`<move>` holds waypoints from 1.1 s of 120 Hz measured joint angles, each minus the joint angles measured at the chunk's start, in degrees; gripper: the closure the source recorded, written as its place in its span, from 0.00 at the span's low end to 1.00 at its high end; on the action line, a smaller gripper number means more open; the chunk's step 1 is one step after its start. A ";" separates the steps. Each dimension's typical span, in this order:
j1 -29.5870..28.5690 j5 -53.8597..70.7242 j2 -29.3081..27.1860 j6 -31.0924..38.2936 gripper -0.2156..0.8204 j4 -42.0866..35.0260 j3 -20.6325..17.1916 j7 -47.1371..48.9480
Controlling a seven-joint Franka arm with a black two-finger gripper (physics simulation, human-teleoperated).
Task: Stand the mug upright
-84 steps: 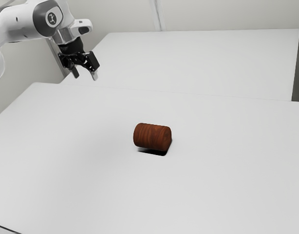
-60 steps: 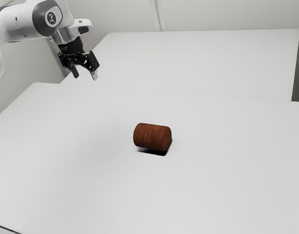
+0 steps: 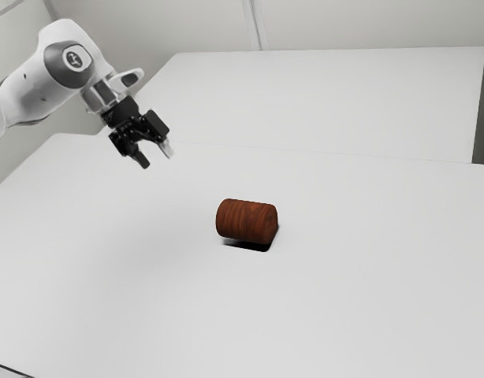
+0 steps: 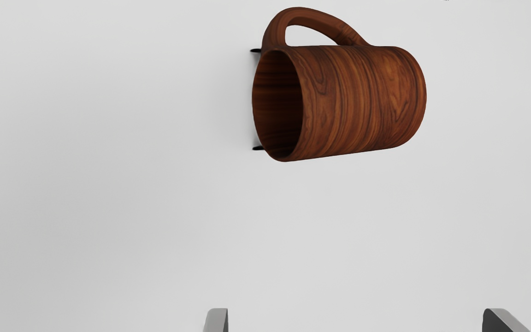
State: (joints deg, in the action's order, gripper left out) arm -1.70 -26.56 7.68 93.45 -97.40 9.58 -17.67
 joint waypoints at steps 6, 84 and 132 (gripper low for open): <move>-0.57 -5.17 0.89 0.81 0.21 -2.43 1.13 -1.96; -2.03 -41.27 21.10 3.91 0.21 -3.20 1.20 -27.77; -2.07 -46.97 23.14 2.24 0.21 -6.45 -2.60 -33.93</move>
State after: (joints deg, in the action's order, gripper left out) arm -3.78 -73.53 30.82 95.68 -103.85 6.98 -51.60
